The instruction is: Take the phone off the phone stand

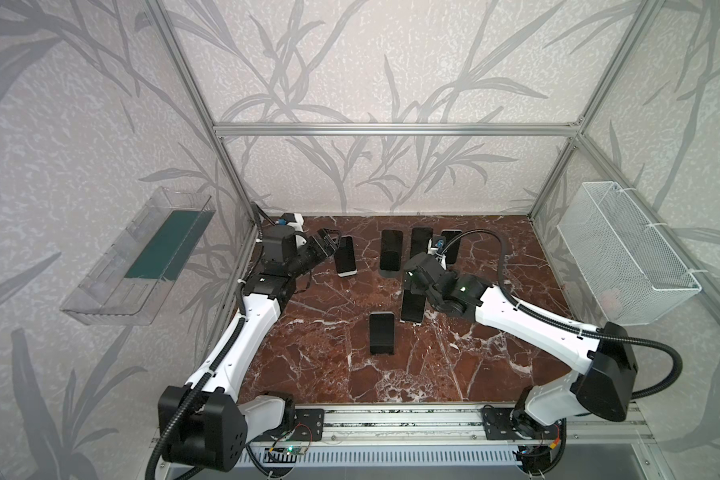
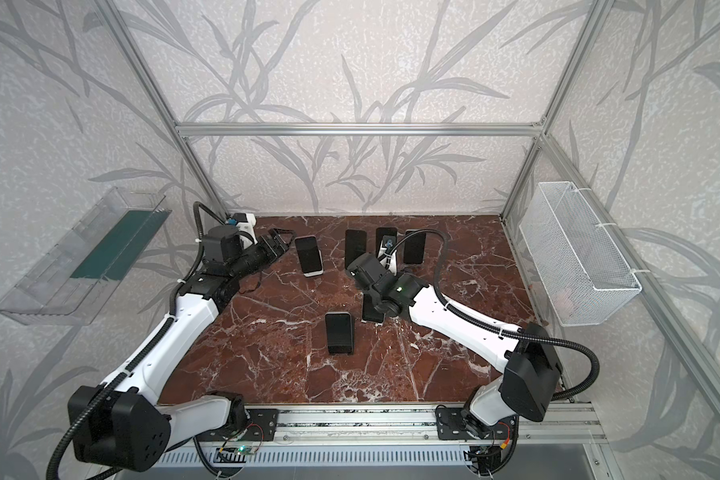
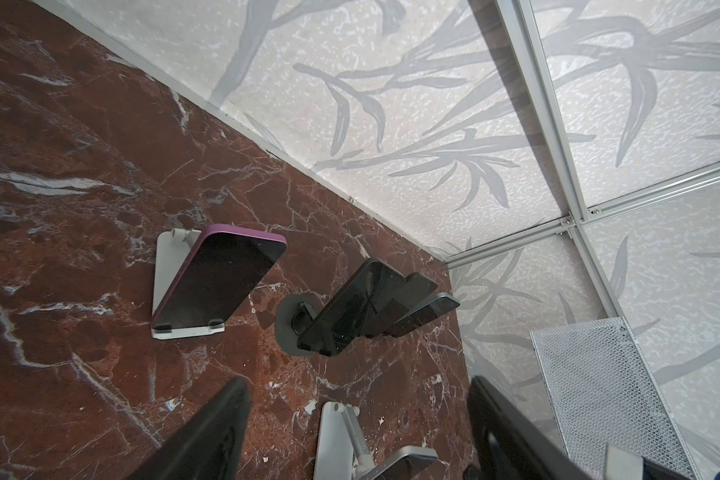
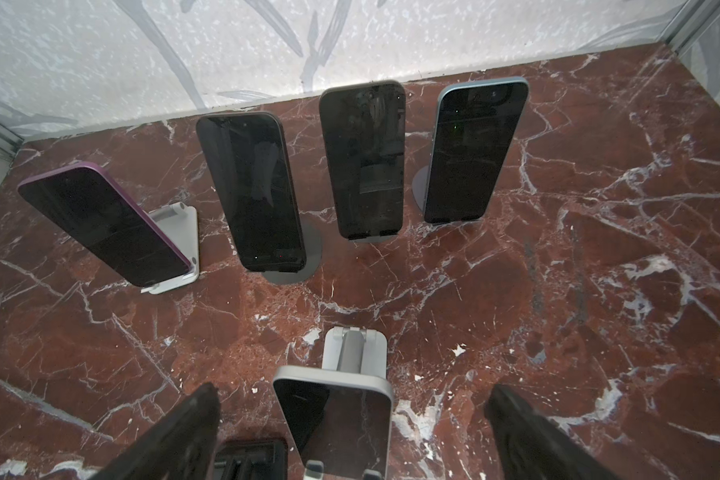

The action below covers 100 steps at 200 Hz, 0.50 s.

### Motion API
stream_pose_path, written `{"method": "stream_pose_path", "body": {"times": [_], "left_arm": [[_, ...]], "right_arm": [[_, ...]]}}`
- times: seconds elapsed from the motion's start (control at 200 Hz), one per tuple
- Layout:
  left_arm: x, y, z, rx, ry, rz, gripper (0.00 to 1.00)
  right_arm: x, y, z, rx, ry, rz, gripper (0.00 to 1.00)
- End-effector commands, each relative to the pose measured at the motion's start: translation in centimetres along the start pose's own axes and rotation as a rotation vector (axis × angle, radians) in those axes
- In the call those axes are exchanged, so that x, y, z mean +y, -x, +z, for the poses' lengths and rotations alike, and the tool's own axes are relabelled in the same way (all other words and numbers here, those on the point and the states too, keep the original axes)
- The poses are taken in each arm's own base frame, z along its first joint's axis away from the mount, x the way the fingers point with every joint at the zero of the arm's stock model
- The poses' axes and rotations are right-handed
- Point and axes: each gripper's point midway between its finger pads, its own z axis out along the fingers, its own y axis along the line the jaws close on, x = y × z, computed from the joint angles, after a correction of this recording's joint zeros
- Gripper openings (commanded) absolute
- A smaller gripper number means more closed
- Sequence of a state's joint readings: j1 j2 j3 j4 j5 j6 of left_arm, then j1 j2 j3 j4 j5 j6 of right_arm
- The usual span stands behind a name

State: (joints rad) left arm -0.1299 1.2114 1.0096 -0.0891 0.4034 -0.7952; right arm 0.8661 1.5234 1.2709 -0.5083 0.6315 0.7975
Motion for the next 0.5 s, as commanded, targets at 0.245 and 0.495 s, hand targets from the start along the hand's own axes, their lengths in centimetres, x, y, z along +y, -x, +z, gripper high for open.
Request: {"method": "stream_pose_path", "body": {"times": [0.245, 0.495], "left_arm": [[-0.9, -0.2, -0.2, 0.001, -0.054, -0.032, 0.81], [-1.8, -0.1, -0.5, -0.003, -0.101, -0.040, 0.81]], "right_arm": [[1.4, 0.0, 2.2, -0.005, -0.044, 0.053, 0.99], [1.1, -0.9, 2.8, 0.026, -0.072, 0.060, 0.99]]}}
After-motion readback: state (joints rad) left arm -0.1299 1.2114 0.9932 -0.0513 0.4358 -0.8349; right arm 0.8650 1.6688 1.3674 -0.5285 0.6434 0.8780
